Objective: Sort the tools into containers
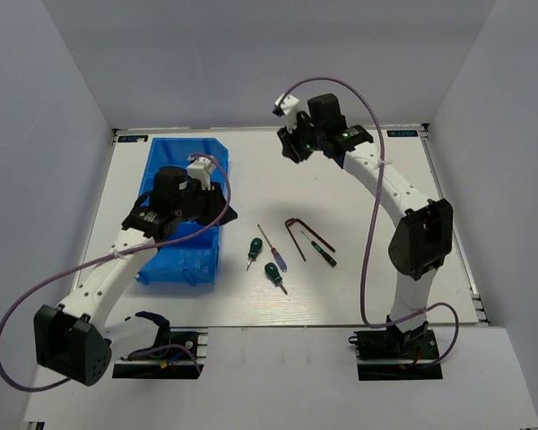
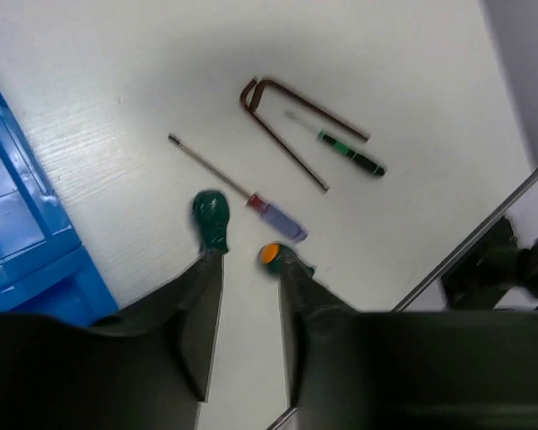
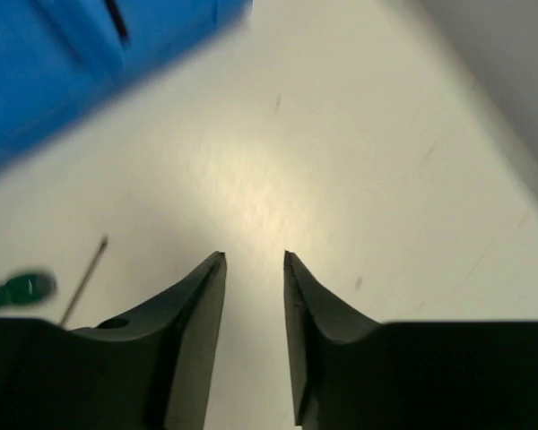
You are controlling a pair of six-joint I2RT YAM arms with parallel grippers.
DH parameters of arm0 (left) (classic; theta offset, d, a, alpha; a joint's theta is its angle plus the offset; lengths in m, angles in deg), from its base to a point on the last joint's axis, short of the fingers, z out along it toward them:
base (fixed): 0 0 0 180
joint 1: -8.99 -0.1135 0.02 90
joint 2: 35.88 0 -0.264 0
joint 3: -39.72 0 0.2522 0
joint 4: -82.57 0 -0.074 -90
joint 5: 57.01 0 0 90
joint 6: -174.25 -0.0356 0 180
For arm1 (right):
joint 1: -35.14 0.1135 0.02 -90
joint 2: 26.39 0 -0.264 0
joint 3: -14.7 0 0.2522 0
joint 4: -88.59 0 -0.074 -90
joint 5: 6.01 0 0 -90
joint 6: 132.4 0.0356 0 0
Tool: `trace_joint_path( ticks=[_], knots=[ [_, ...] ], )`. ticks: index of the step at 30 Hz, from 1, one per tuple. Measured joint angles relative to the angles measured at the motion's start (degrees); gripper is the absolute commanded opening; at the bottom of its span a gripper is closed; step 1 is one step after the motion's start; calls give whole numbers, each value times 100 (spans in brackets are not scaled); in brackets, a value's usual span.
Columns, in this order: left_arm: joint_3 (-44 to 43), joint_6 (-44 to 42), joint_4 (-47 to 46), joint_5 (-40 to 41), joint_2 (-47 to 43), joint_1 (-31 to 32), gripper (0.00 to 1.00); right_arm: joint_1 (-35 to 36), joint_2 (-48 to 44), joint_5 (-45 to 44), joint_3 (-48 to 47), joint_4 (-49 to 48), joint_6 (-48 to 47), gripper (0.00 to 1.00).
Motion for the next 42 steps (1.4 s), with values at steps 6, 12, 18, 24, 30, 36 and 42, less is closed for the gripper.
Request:
trace_joint_path(
  ticks=[6, 12, 18, 24, 30, 36, 42],
  knots=[
    [-61, -22, 162, -70, 898, 177, 61, -251, 26, -275, 994, 1965, -319, 48],
    [-240, -17, 201, -28, 1266, 431, 62, -264, 68, -328, 1700, 2680, -444, 49],
    [-275, 28, 153, 127, 1263, 632, 62, -216, 243, -334, 1899, 2629, -409, 50],
    [-275, 70, 188, 334, 1257, 756, 62, -109, 518, -479, 1961, 2306, -299, 50],
    [-278, 133, 319, 533, 1167, 855, 62, 15, 693, -839, 2201, 1816, -177, 45],
    [-361, 151, 435, 710, 1080, 905, 62, 168, 649, -1355, 2354, 1379, -20, 32],
    [-365, 175, 466, 822, 1036, 951, 62, 323, 420, -1624, 2745, 951, 221, 16]
  ],
)
